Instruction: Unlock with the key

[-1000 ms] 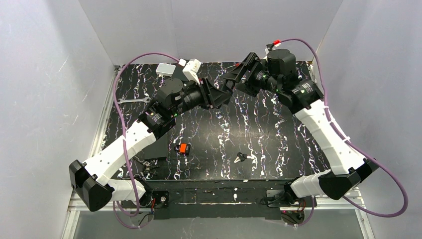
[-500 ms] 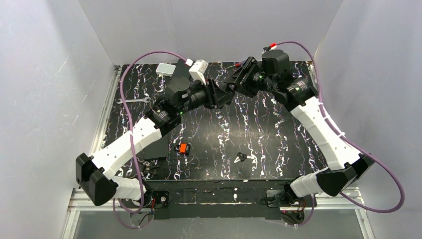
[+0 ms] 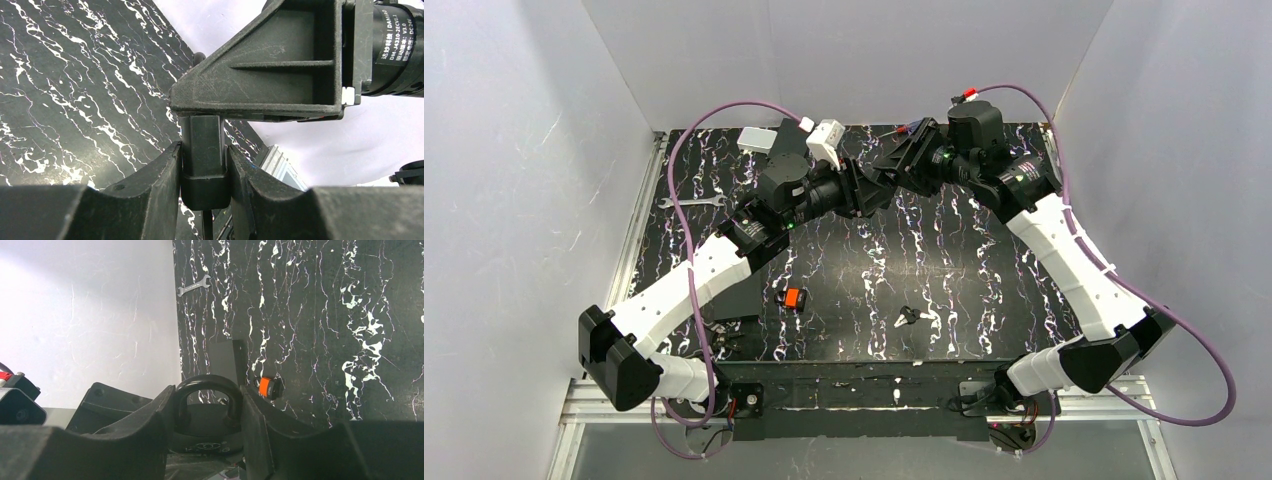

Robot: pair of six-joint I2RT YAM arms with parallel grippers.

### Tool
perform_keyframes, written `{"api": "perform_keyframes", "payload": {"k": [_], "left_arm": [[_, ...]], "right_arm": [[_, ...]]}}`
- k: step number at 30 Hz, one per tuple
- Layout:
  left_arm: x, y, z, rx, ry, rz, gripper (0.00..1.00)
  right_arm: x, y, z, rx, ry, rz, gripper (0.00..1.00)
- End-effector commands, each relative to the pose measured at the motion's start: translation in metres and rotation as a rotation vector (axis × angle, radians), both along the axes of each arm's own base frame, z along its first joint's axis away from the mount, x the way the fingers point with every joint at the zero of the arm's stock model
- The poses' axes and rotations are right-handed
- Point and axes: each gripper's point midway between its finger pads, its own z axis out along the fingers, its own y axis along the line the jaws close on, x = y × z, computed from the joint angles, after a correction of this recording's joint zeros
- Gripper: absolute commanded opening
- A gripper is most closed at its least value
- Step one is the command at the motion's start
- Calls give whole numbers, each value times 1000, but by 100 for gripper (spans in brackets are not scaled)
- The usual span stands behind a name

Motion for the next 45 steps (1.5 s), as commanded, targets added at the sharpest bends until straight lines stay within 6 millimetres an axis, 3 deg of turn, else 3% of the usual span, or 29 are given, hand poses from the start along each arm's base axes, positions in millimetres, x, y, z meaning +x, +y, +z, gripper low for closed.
{"api": "perform_keyframes", "payload": {"k": [1,4,7,14,21,24,31,38,40,43,45], "left_arm": [[-5,0,56,-109,-135,-13,0],[-7,0,55,-107,-134,-18,0],[-8,1,54,-109,-129,-20,1],[-10,0,51,-105,-125,-32,36],[-12,1,47,-60,-111,-45,47],[-20,8,29,71,-41,-68,50],[-25,1,13,92,10,-122,43],[-22,-6,11,75,26,-129,40],[-21,-8,10,68,32,-126,33],[-18,-10,5,62,43,-126,5],[-18,-11,5,50,28,-128,0]], "right_arm": [[-12,14,24,71,-48,69,15],[-13,14,25,75,-49,70,7],[-14,13,27,80,-56,68,5],[-16,14,30,84,-68,82,1],[-19,9,29,16,-106,121,1],[-20,4,33,-38,-152,143,1],[-26,9,38,-52,-174,189,1],[-28,13,38,-50,-175,207,1],[-28,14,37,-45,-173,209,1],[-28,16,37,-30,-174,214,1],[-28,17,38,-21,-177,211,2]]}}
